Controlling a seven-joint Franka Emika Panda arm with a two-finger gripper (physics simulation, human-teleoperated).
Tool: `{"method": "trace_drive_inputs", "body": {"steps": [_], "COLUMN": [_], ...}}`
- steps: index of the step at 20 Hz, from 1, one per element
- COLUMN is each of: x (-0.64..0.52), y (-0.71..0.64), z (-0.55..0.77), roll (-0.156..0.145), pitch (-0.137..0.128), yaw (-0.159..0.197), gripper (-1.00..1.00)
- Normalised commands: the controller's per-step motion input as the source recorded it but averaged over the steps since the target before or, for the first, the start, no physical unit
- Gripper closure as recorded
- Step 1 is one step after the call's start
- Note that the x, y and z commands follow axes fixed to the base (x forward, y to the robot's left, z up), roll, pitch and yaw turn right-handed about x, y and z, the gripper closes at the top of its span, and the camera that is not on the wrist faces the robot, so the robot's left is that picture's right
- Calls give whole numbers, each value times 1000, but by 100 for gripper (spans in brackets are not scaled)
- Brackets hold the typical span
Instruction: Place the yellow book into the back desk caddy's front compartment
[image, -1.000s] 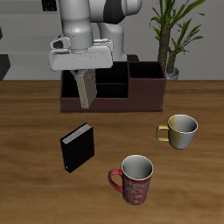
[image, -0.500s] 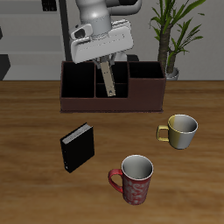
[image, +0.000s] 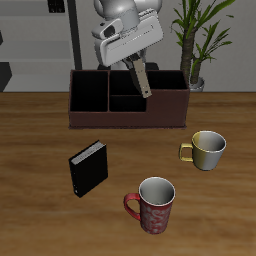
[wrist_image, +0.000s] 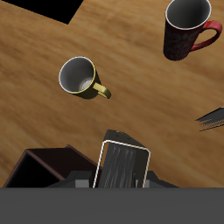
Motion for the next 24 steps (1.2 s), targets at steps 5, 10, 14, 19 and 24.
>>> {"method": "trace_drive_inputs", "body": {"steps": [5,10,14,19,24], "x": [-192,-135,-89,-188,-218], "y": [53,-43,-21,13,136], "z": [169,40,19,25,107], "roll": [10,-25,-24,-44,-21], "pitch": [-22,-12,-2,0,-11], "yaw": [160,137,57,104,130], "gripper": [100,100,100,100,100]}}
